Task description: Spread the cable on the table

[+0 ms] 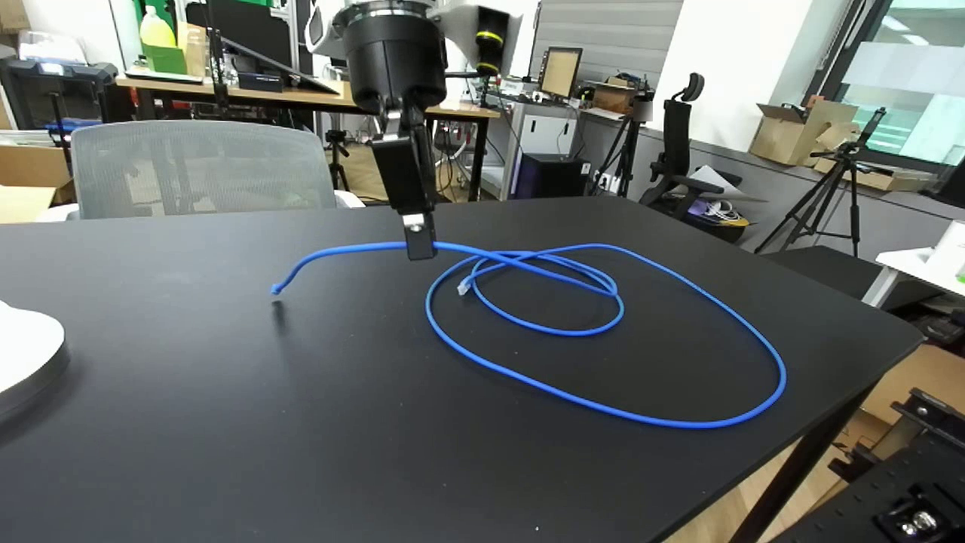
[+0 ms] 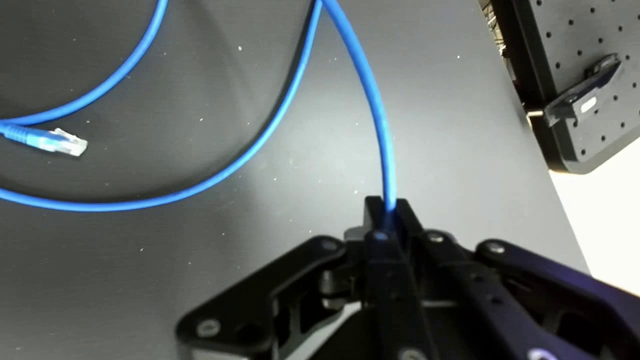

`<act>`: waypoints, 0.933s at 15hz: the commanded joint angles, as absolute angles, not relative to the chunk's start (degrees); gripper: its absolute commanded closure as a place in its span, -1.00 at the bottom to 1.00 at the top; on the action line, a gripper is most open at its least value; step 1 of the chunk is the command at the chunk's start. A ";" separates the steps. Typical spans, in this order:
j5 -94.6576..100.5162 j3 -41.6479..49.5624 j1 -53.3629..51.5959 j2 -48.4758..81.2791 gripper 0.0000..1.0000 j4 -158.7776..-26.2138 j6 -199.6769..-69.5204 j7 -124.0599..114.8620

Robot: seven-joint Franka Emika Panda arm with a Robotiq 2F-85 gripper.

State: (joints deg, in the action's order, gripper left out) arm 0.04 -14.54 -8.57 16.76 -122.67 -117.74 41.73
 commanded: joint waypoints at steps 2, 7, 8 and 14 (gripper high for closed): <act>1.61 -14.90 -8.79 16.16 0.34 -123.48 -114.56 45.81; 0.89 -13.78 -8.12 15.72 -0.33 -122.73 -111.89 44.31; 0.33 -13.39 -7.79 15.36 -0.45 -122.58 -111.35 43.45; -1.38 -9.26 -4.77 11.39 -1.00 -122.11 -105.81 36.24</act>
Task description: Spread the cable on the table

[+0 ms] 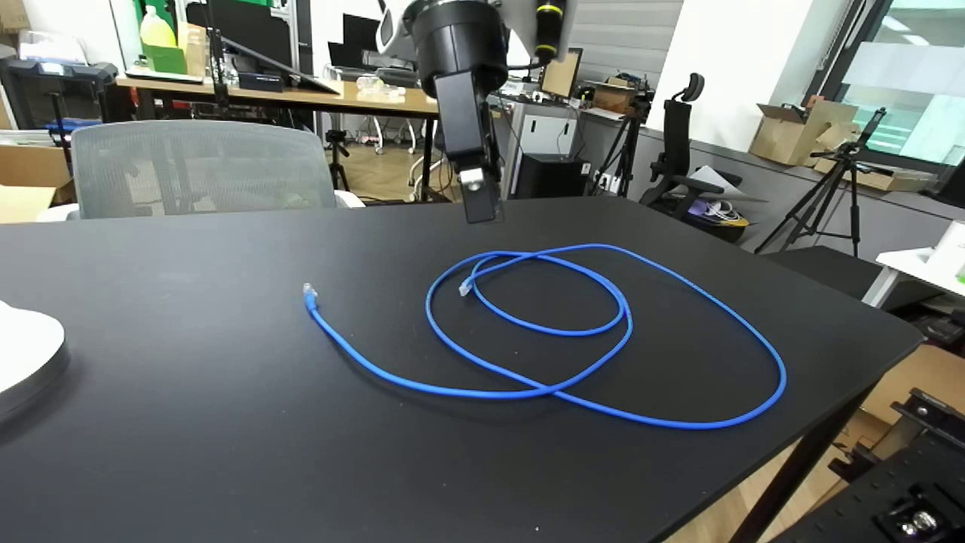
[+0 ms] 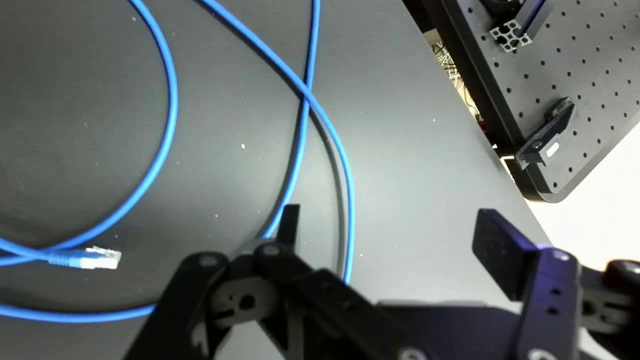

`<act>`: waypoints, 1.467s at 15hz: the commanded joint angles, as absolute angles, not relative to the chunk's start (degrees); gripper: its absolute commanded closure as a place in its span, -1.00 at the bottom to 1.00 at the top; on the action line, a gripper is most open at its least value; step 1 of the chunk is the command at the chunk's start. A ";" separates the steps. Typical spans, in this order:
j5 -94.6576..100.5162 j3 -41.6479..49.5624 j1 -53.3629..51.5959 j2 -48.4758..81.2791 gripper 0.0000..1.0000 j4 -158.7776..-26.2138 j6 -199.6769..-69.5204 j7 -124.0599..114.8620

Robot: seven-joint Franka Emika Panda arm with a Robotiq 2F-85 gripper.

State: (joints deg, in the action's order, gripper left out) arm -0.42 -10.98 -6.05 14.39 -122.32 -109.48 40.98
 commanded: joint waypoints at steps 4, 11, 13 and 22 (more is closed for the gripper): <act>-2.50 -6.30 -2.50 9.25 -1.00 -122.36 -103.28 30.70; -5.28 -1.32 1.73 13.38 -1.00 -118.04 -104.87 22.49; -6.04 0.43 3.66 15.03 -1.00 -116.93 -108.18 21.97; -7.87 2.68 7.71 16.98 -1.00 -116.84 -112.19 21.49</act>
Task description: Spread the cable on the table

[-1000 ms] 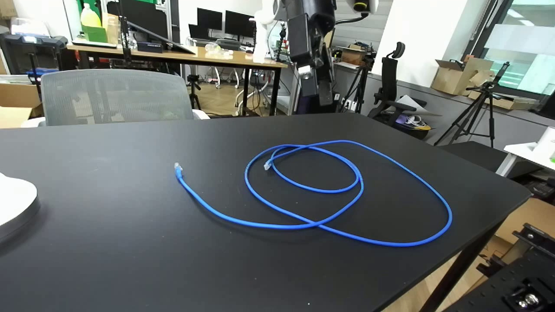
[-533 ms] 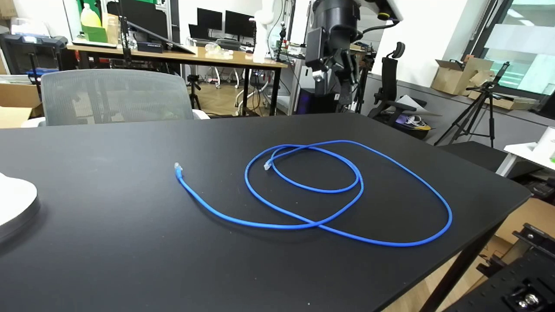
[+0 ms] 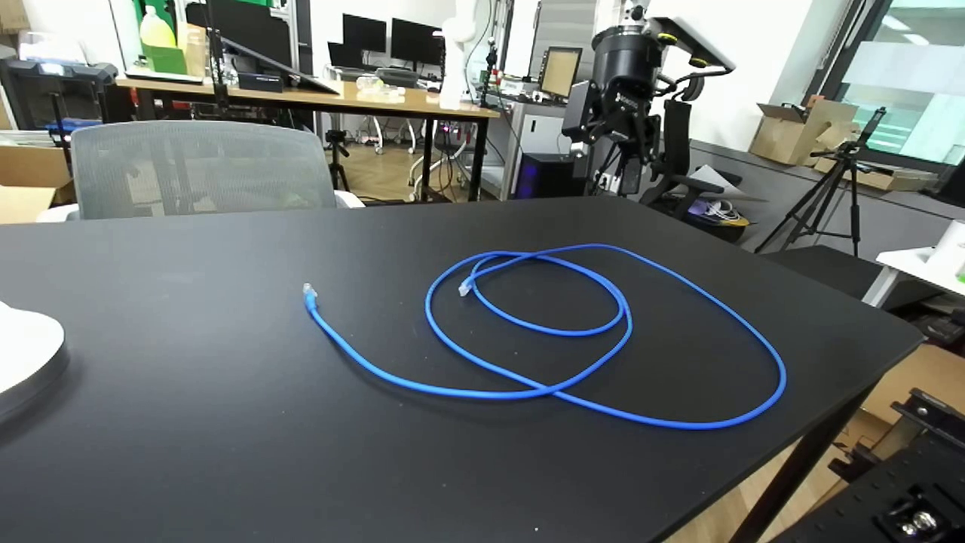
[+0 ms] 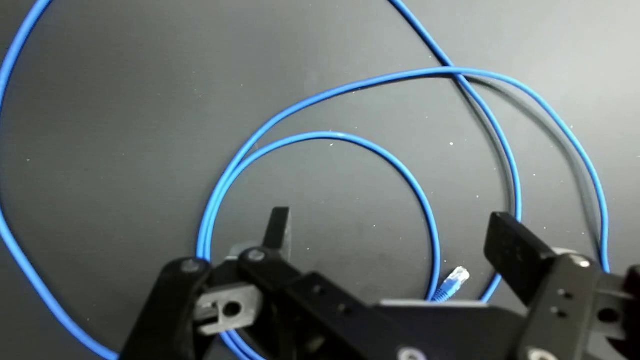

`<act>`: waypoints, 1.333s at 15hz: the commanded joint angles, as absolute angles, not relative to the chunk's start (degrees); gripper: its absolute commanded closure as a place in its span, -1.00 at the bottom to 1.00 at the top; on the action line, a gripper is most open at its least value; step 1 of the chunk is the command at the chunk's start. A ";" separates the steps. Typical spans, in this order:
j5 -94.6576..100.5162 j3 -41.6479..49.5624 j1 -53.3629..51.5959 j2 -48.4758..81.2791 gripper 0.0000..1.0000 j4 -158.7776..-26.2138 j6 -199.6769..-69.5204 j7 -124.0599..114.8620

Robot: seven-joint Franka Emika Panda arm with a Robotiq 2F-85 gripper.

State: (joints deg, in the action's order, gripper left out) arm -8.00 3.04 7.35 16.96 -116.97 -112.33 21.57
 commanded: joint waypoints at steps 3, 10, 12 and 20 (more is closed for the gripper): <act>-7.87 2.56 7.43 16.99 -1.00 -116.77 -112.19 20.99; -13.58 2.98 7.45 19.06 -1.00 -116.60 -127.24 12.26; -13.97 3.23 7.70 20.71 -1.00 -116.46 -135.02 11.24; -11.19 4.09 7.31 23.57 -1.00 -117.19 -144.56 4.46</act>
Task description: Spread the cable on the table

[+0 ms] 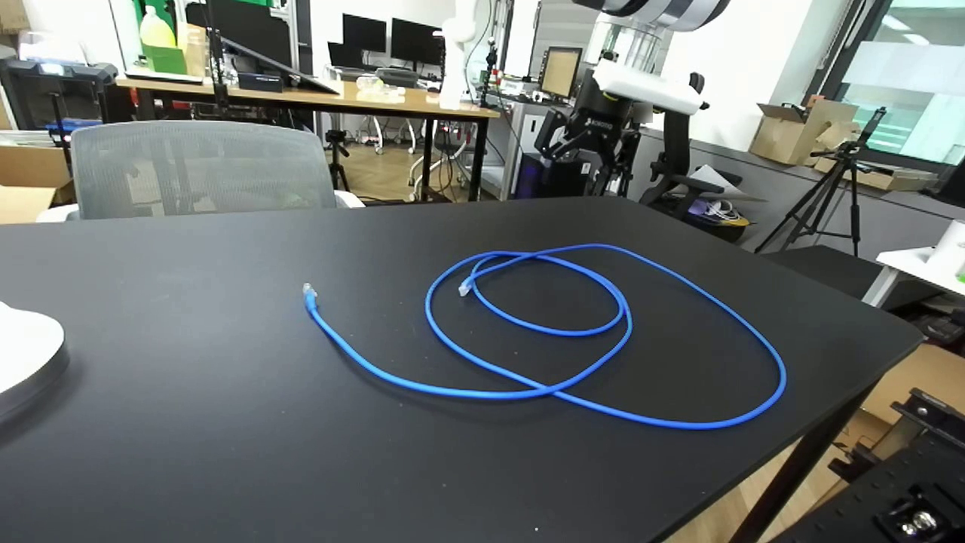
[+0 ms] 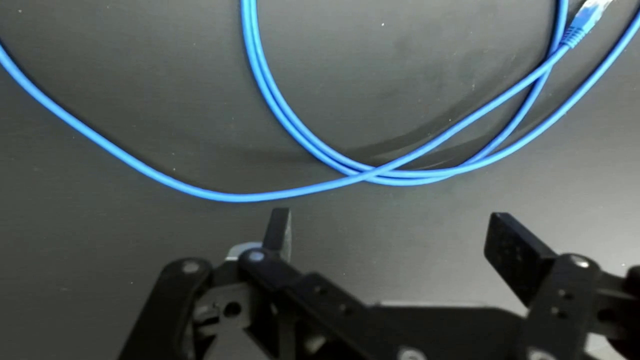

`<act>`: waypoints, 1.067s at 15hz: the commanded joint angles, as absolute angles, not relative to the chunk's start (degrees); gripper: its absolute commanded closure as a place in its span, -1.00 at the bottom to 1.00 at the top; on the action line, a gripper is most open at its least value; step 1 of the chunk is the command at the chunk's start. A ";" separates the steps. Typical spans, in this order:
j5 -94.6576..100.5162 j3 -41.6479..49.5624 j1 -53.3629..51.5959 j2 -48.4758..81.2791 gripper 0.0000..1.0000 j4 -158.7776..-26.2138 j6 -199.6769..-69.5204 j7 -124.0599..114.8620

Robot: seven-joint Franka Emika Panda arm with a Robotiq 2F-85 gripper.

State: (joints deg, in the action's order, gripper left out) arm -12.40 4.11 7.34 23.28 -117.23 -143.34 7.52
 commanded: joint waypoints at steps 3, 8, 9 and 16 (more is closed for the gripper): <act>-10.44 6.27 5.51 27.14 -1.00 -114.94 -149.05 -4.86; -10.80 9.74 3.53 32.15 -1.00 -114.82 -158.20 -16.44; -10.56 11.12 2.49 33.24 -1.00 -114.55 -158.87 -19.25; -9.60 22.71 -7.34 40.86 -1.00 -109.88 -155.55 -40.56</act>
State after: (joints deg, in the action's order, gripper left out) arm -11.03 17.77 -2.80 37.59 -113.64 -158.71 -30.22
